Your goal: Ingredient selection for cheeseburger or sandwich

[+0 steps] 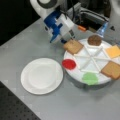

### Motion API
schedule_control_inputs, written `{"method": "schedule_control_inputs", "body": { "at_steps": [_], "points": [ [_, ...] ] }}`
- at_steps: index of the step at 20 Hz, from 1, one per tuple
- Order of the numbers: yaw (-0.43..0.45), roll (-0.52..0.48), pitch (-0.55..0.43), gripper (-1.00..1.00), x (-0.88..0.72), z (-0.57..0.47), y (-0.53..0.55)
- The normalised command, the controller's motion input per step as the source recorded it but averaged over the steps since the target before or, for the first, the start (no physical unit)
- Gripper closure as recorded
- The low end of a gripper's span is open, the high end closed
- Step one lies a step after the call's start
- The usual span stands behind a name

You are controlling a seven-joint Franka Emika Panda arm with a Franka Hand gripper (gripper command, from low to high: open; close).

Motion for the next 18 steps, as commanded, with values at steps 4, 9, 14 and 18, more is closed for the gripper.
{"method": "schedule_control_inputs", "body": {
  "at_steps": [4,9,14,18],
  "points": [
    [0.161,0.281,-0.031,-1.0,0.23,-0.13,-0.24],
    [0.145,0.262,-0.042,1.0,0.25,-0.12,-0.2],
    [0.108,0.236,-0.04,1.0,0.26,-0.11,-0.17],
    [0.094,0.228,-0.038,1.0,0.26,-0.1,-0.2]
  ]
}}
